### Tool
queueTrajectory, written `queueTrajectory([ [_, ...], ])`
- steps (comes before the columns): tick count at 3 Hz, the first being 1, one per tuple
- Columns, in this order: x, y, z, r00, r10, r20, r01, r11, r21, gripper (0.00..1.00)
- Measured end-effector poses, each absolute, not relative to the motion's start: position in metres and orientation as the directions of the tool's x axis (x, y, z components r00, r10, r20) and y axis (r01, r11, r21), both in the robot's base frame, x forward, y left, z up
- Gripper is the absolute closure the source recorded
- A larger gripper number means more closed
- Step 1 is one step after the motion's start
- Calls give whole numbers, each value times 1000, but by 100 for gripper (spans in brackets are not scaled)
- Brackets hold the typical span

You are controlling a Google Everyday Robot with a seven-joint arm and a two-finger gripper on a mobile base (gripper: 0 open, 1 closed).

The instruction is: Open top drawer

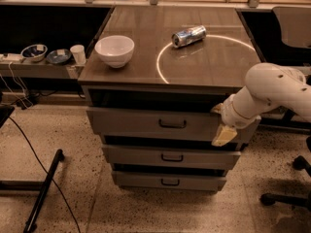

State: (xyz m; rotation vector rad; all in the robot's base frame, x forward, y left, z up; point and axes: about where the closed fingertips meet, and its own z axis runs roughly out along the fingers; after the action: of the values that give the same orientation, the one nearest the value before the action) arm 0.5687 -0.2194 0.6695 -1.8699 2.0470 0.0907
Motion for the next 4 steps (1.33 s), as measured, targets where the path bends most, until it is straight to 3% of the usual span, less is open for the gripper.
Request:
queueTrajectory([
  [4,449,-218,706,-51,-931,-362,-979,119,-167,29],
])
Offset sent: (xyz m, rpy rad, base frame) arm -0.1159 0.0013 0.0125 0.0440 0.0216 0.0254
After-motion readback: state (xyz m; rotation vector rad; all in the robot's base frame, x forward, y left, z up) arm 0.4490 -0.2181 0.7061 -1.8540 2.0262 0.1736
